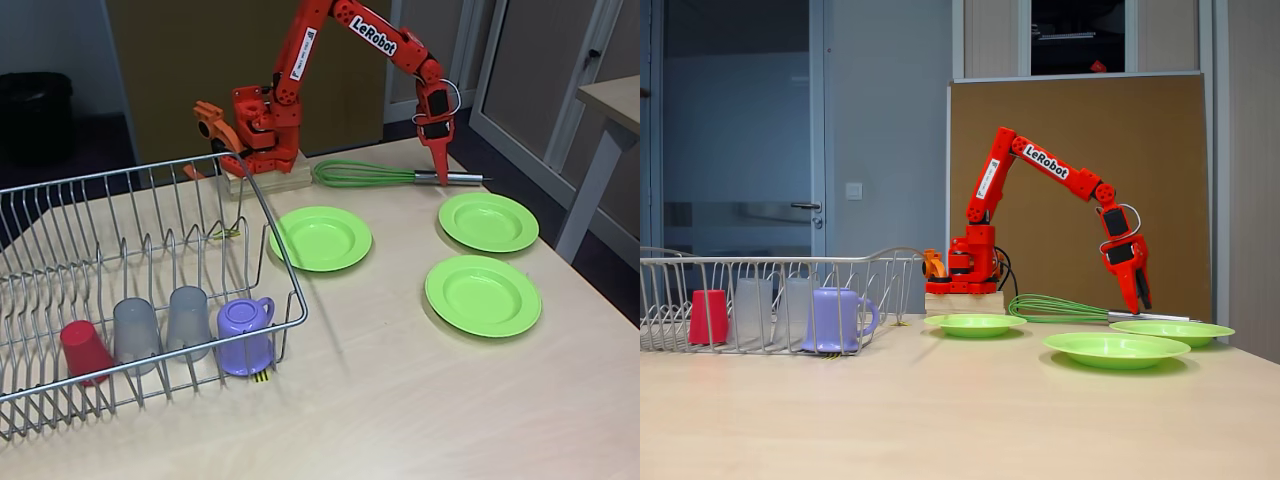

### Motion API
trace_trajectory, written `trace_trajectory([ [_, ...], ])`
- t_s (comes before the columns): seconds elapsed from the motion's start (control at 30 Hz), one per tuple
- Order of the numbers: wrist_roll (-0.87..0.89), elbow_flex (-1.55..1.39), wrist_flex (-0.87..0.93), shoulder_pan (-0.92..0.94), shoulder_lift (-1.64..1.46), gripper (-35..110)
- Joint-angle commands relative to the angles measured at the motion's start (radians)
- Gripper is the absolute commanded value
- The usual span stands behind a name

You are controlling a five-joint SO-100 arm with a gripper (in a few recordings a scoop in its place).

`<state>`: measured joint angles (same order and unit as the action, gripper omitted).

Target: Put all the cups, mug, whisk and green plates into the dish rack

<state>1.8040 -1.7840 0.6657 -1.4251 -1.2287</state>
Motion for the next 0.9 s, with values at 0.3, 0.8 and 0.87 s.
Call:
trace_trajectory([
  [0.3, 0.028, -0.052, -0.16, -0.003, 0.014, 33],
  [0.8, 0.086, -0.149, -0.347, -0.005, 0.018, 21],
  [0.87, 0.091, -0.163, -0.371, -0.005, 0.017, 17],
])
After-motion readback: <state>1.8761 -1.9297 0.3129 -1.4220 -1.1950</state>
